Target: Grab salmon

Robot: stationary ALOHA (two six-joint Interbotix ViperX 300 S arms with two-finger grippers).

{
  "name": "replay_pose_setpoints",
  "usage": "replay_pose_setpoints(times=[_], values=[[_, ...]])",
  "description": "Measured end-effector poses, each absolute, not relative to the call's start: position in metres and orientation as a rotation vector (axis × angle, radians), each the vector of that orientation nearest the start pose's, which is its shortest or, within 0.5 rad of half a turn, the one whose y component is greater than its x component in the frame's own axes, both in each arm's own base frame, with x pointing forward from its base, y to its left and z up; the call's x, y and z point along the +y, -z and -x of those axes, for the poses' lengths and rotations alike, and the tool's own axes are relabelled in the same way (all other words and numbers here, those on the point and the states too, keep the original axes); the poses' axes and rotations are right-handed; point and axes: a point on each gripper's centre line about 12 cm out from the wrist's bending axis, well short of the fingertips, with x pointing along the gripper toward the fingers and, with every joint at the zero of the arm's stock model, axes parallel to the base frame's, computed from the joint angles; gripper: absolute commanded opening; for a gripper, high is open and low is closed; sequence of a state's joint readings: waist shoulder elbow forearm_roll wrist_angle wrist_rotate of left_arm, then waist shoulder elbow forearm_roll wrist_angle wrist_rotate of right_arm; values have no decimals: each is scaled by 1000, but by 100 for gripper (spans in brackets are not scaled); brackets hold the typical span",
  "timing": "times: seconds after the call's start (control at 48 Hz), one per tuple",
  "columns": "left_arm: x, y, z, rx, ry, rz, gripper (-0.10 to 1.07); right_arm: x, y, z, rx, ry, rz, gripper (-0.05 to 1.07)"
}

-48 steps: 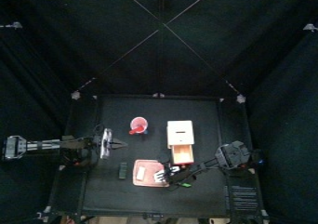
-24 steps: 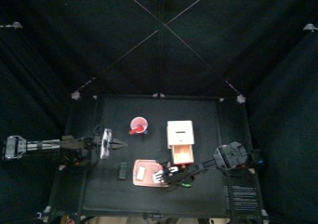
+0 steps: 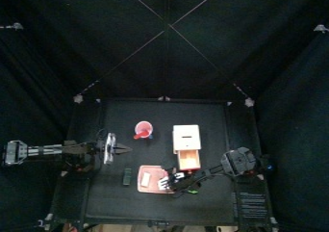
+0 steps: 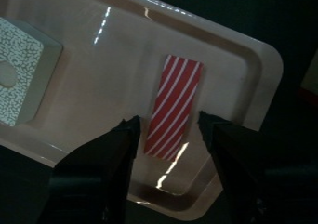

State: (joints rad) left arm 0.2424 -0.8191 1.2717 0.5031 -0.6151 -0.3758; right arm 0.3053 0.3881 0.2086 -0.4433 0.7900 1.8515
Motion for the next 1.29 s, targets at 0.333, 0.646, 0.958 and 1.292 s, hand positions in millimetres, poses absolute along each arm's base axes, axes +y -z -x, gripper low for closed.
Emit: replay_pose_setpoints(times=[0.333, 0.646, 0.958, 1.292], values=[[17, -256, -206, -99, 37, -73, 39, 99, -104, -434, 949, 916, -913, 87], [17, -256, -206, -99, 37, -73, 39, 99, -103, -433, 952, 923, -910, 83], [17, -256, -206, -101, 36, -72, 39, 98, -103, -433, 954, 928, -903, 67], [17, -256, -206, -100, 37, -72, 39, 95, -109, -430, 948, 947, -887, 66]])
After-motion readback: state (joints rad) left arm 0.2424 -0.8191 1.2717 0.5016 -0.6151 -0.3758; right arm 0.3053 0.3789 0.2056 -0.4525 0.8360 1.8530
